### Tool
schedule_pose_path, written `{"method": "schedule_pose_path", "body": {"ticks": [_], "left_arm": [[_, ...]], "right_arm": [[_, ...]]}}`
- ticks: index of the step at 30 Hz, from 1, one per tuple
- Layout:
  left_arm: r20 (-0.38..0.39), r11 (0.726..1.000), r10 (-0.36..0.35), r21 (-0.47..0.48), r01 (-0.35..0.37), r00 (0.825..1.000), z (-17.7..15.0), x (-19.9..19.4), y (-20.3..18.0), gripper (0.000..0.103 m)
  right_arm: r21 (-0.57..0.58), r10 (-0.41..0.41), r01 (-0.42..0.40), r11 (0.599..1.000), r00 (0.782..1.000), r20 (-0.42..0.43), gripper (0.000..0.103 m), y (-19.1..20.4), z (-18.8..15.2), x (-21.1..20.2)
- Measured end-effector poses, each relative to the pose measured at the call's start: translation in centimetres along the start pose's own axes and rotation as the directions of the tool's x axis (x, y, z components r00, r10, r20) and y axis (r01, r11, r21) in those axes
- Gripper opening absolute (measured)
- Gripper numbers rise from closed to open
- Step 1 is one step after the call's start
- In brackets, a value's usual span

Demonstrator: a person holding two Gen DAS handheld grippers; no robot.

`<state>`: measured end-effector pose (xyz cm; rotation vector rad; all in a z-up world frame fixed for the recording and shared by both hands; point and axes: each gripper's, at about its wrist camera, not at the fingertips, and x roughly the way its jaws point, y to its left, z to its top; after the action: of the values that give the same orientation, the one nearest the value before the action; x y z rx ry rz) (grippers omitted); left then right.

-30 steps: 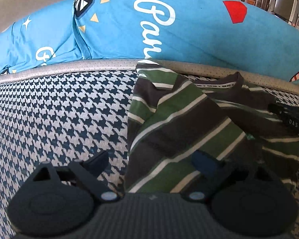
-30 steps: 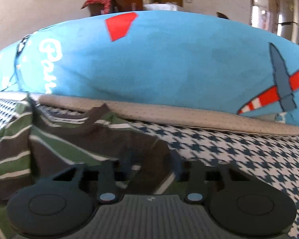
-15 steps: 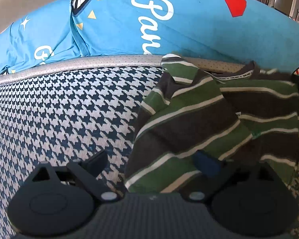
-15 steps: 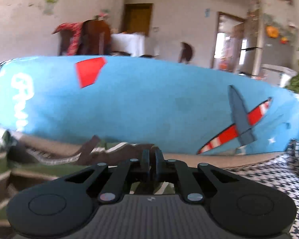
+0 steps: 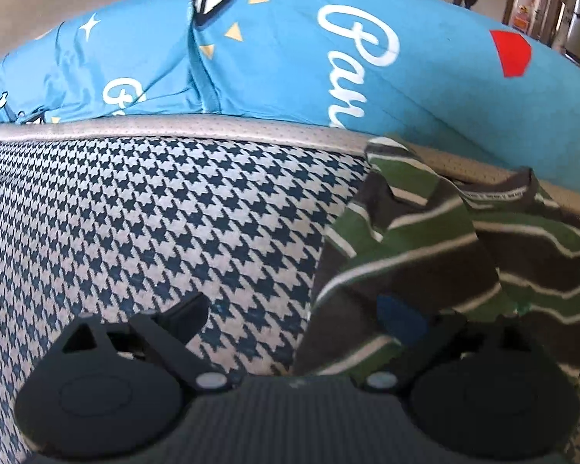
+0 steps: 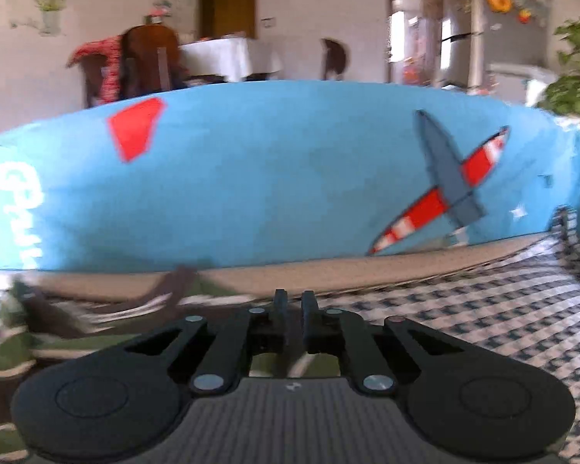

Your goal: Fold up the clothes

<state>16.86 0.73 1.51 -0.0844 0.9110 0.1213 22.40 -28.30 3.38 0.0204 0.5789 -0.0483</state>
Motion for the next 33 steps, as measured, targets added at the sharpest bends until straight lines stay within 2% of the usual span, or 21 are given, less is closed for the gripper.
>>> {"method": "schedule_pose_path", "body": {"ticks": [6, 9, 12, 15, 17, 19, 22, 25, 29, 33], "left_arm": [[0.016, 1.000, -0.023, -0.014, 0.024, 1.000, 0.6, -1.0, -0.1, 0.098], [0.027, 0.999, -0.029, -0.015, 0.030, 0.999, 0.7, -1.5, -0.3, 0.098], [0.036, 1.000, -0.011, -0.008, 0.011, 0.999, 0.8, -1.7, -0.5, 0.098], [0.044, 1.000, 0.006, -0.010, -0.006, 0.999, 0.7, -1.8, -0.4, 0.098], [0.054, 1.000, 0.009, -0.014, -0.008, 0.999, 0.6, -2.1, -0.2, 0.098], [0.068, 1.000, 0.013, -0.011, -0.012, 0.998, 0.5, -2.4, -0.2, 0.099], [0.071, 1.000, 0.024, 0.007, -0.024, 0.997, 0.3, -2.5, -0.4, 0.099], [0.066, 1.000, 0.011, 0.019, -0.012, 0.998, 0.1, -2.9, -0.4, 0.099], [0.087, 0.999, -0.022, 0.034, 0.019, 0.996, -0.1, -3.9, 0.2, 0.101], [0.101, 0.997, -0.042, 0.062, 0.036, 0.994, -0.7, -4.7, 1.2, 0.102]], "right_arm": [[-0.028, 0.145, -0.146, 0.989, 0.988, -0.047, 0.016, 2.6, -1.6, -2.8], [0.005, 0.215, -0.215, 0.977, 0.975, -0.064, 0.025, 3.5, -2.2, -4.5], [0.084, 0.274, -0.267, 0.960, 0.959, -0.078, 0.033, 4.1, -3.1, -6.5], [0.107, 0.327, -0.317, 0.942, 0.940, -0.097, 0.041, 5.1, -4.4, -8.3], [0.060, 0.343, -0.338, 0.939, 0.932, -0.119, 0.042, 6.0, -5.1, -9.3], [0.019, 0.339, -0.339, 0.941, 0.933, -0.122, 0.043, 6.7, -5.5, -10.2], [0.029, 0.338, -0.337, 0.941, 0.934, -0.114, 0.049, 6.8, -5.7, -11.0], [0.026, 0.364, -0.364, 0.931, 0.923, -0.125, 0.054, 7.3, -5.6, -10.6], [-0.018, 0.365, -0.372, 0.928, 0.919, -0.152, 0.054, 8.3, -5.8, -9.6], [-0.005, 0.383, -0.388, 0.922, 0.912, -0.148, 0.055, 8.2, -5.5, -9.0]]}}
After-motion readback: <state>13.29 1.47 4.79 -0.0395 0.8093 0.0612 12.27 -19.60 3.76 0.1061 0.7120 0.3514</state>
